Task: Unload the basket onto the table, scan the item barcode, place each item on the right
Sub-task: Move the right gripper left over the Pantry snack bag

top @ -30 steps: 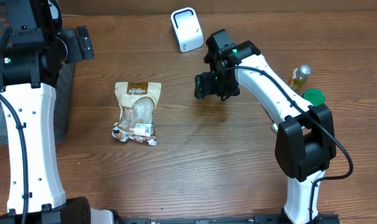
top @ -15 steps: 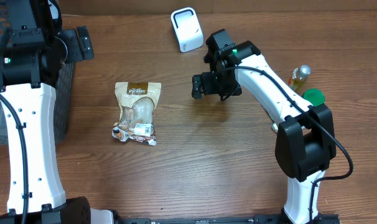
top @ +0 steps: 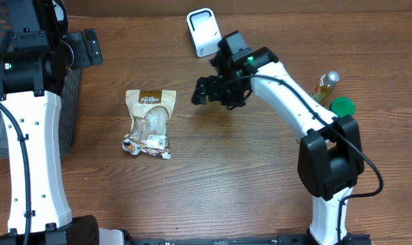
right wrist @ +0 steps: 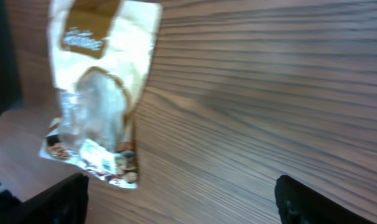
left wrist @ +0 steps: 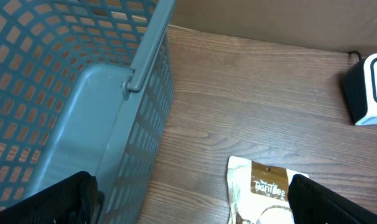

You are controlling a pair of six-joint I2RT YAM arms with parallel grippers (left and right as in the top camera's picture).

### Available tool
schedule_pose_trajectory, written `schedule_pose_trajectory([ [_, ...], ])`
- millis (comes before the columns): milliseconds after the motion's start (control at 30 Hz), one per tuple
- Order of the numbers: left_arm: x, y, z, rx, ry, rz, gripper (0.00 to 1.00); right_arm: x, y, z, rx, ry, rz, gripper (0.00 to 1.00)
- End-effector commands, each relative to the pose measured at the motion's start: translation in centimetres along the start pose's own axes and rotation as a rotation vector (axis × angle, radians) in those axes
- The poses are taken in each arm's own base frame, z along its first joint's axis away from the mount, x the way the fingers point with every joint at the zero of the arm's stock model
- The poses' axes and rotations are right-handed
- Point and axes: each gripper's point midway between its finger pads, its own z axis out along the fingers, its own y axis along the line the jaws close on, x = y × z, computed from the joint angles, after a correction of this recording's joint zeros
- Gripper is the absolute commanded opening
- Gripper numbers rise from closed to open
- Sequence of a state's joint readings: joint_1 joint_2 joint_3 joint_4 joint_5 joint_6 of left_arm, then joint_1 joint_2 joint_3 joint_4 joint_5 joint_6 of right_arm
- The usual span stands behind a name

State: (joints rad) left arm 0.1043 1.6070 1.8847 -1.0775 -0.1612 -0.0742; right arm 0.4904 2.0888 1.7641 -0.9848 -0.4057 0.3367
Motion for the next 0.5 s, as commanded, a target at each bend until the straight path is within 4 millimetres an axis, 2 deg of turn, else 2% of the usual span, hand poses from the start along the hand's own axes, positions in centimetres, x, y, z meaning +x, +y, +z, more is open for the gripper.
schedule_pose_trajectory([
  [0, 0.0, -0.6, 0.1, 0.011, -0.001, 0.025, 1.0, 0.5, 3.4, 0.7, -0.049, -0.006, -0.037, 0.91],
  [33, 0.0, -0.6, 0.1, 0.011, -0.001, 0.025, 0.99, 0.6, 4.1, 0.9, -0.058, -0.011, -0.056, 0.91],
  [100, 0.0, -0.6, 0.1, 0.011, -0.001, 0.025, 1.0, 0.8, 5.6, 1.4, -0.076, -0.021, -0.096, 1.0],
  [200, 0.0, -0.6, 0.1, 0.011, -0.001, 0.025, 1.0, 1.2, 7.7, 2.1, -0.093, -0.042, -0.161, 0.99],
  [233, 0.0, -0.6, 0.1, 0.011, -0.001, 0.025, 0.99, 1.3, 8.3, 2.4, -0.087, -0.054, -0.18, 0.93],
  [333, 0.0, -0.6, 0.1, 0.011, -0.001, 0.025, 0.99, 1.3, 9.5, 3.2, -0.053, -0.101, -0.23, 0.63],
  [400, 0.0, -0.6, 0.1, 0.011, -0.001, 0.025, 1.0, 1.3, 9.9, 3.6, -0.028, -0.131, -0.252, 0.26],
  [433, 0.0, -0.6, 0.1, 0.011, -0.001, 0.025, 0.99, 1.2, 10.1, 3.7, -0.017, -0.145, -0.262, 0.12],
  [467, 0.0, -0.6, 0.1, 0.011, -0.001, 0.025, 1.0, 1.2, 10.2, 4.0, -0.009, -0.159, -0.271, 0.04],
])
